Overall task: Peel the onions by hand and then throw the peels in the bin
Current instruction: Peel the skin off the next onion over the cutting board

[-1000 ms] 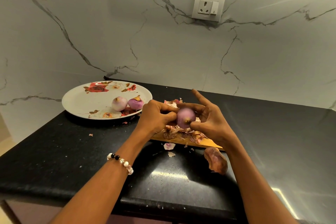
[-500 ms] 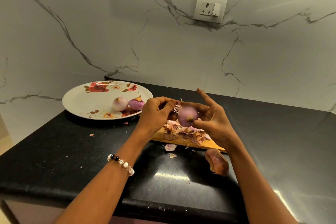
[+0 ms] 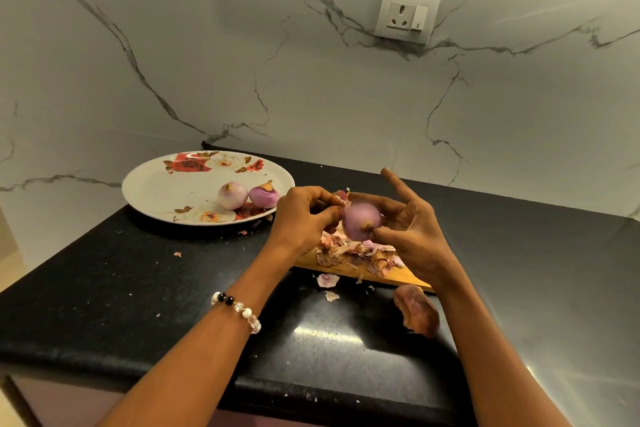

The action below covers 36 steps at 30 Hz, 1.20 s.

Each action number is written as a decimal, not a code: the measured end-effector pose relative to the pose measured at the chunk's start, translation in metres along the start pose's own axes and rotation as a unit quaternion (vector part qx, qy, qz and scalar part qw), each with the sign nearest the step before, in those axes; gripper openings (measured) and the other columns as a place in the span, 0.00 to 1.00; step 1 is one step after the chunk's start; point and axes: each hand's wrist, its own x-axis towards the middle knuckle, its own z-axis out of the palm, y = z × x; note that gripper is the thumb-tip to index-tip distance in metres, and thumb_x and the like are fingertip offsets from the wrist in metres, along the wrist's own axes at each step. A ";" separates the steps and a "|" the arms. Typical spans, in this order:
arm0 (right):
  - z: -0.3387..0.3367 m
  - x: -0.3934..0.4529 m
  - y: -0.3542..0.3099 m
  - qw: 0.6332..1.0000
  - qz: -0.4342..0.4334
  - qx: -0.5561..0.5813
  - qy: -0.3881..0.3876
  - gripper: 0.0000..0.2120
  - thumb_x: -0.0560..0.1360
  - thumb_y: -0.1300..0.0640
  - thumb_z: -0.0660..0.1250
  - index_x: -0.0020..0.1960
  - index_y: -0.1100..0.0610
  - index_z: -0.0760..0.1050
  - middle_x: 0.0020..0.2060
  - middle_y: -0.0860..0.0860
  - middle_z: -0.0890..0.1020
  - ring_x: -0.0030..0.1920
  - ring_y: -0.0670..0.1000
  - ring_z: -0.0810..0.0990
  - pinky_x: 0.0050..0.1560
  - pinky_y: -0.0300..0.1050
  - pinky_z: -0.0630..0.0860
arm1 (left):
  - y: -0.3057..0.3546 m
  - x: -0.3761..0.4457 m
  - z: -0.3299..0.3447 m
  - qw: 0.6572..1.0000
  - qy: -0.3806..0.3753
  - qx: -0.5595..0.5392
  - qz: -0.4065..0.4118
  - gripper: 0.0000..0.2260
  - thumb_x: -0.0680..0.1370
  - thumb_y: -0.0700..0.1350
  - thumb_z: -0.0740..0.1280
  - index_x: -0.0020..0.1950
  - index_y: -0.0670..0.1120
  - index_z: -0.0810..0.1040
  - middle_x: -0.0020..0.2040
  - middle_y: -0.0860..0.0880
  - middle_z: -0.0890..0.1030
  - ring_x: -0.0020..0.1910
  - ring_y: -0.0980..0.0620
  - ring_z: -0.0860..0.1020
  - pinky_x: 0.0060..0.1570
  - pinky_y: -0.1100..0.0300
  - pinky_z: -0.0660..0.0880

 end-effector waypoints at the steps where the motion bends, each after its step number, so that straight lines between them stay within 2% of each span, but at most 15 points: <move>1: -0.001 0.000 0.000 1.000 -0.003 0.025 0.003 0.46 0.69 0.80 0.67 0.79 0.58 0.51 0.60 0.58 0.81 0.61 0.58 0.80 0.57 0.50 0.79 | 0.000 0.001 0.000 1.000 0.004 0.000 -0.008 0.06 0.74 0.39 0.72 0.50 0.44 0.81 0.40 0.47 0.83 0.35 0.54 0.81 0.38 0.62 0.80; 4: -0.002 -0.001 -0.003 0.994 -0.018 0.107 0.011 0.45 0.66 0.78 0.65 0.78 0.57 0.53 0.61 0.62 0.80 0.63 0.62 0.78 0.52 0.48 0.81 | -0.003 0.002 -0.001 0.999 0.016 0.027 -0.029 0.06 0.75 0.39 0.70 0.52 0.44 0.80 0.44 0.46 0.83 0.37 0.54 0.81 0.38 0.63 0.80; 7: -0.005 -0.002 -0.008 0.983 -0.022 0.180 0.025 0.43 0.66 0.79 0.60 0.78 0.57 0.55 0.61 0.64 0.79 0.62 0.62 0.79 0.48 0.45 0.81 | -0.005 0.003 -0.001 0.995 0.030 0.090 -0.021 0.06 0.77 0.37 0.68 0.53 0.43 0.81 0.48 0.47 0.83 0.40 0.57 0.79 0.36 0.72 0.75; 10: -0.009 -0.003 -0.008 0.979 -0.019 0.201 0.037 0.42 0.69 0.83 0.56 0.78 0.57 0.56 0.61 0.64 0.79 0.60 0.62 0.80 0.47 0.44 0.81 | -0.004 0.001 -0.002 0.993 0.049 0.111 0.003 0.07 0.77 0.36 0.67 0.52 0.44 0.82 0.49 0.49 0.82 0.43 0.59 0.76 0.36 0.79 0.70; 15: -0.004 -0.002 -0.008 0.994 -0.010 0.105 0.039 0.46 0.67 0.78 0.65 0.79 0.55 0.53 0.60 0.62 0.80 0.62 0.61 0.79 0.52 0.51 0.81 | 0.008 -0.002 -0.002 0.998 0.009 0.019 0.062 0.11 0.75 0.45 0.71 0.56 0.46 0.82 0.50 0.52 0.83 0.46 0.61 0.79 0.44 0.73 0.76; 18: 0.000 -0.001 -0.005 0.999 -0.006 0.043 0.025 0.49 0.66 0.76 0.70 0.79 0.55 0.51 0.59 0.60 0.81 0.61 0.60 0.80 0.59 0.55 0.78 | 0.008 -0.004 0.001 0.997 0.015 0.000 0.080 0.12 0.72 0.45 0.74 0.54 0.45 0.83 0.48 0.50 0.84 0.45 0.57 0.82 0.45 0.65 0.79; 24: 0.009 0.000 0.000 0.998 -0.022 -0.044 0.028 0.49 0.69 0.78 0.69 0.80 0.56 0.47 0.57 0.55 0.83 0.60 0.55 0.81 0.63 0.54 0.76 | 0.003 -0.006 0.006 0.987 0.057 0.100 0.108 0.08 0.71 0.42 0.75 0.49 0.43 0.85 0.43 0.47 0.85 0.37 0.59 0.79 0.40 0.72 0.75; 31: 0.012 0.002 0.001 0.996 -0.044 -0.056 0.044 0.50 0.68 0.77 0.70 0.80 0.56 0.47 0.57 0.53 0.83 0.59 0.54 0.81 0.63 0.54 0.76 | 0.000 -0.003 0.011 0.982 0.042 0.150 0.103 0.03 0.75 0.41 0.71 0.44 0.42 0.81 0.45 0.47 0.80 0.41 0.55 0.76 0.39 0.69 0.73; 34: 0.011 0.002 0.002 0.998 -0.046 -0.022 0.044 0.50 0.68 0.78 0.70 0.80 0.55 0.47 0.56 0.54 0.83 0.59 0.55 0.81 0.62 0.51 0.77 | -0.002 0.001 0.011 0.985 0.006 0.155 0.070 0.03 0.77 0.41 0.67 0.43 0.43 0.77 0.48 0.48 0.75 0.44 0.53 0.75 0.38 0.72 0.68; 36: 0.010 0.002 0.001 0.997 -0.042 0.037 0.047 0.50 0.68 0.78 0.70 0.80 0.55 0.47 0.56 0.57 0.83 0.59 0.57 0.81 0.59 0.51 0.79 | -0.003 0.004 0.011 0.987 -0.004 0.156 0.049 0.03 0.77 0.42 0.65 0.43 0.44 0.74 0.50 0.46 0.74 0.45 0.52 0.74 0.40 0.67 0.68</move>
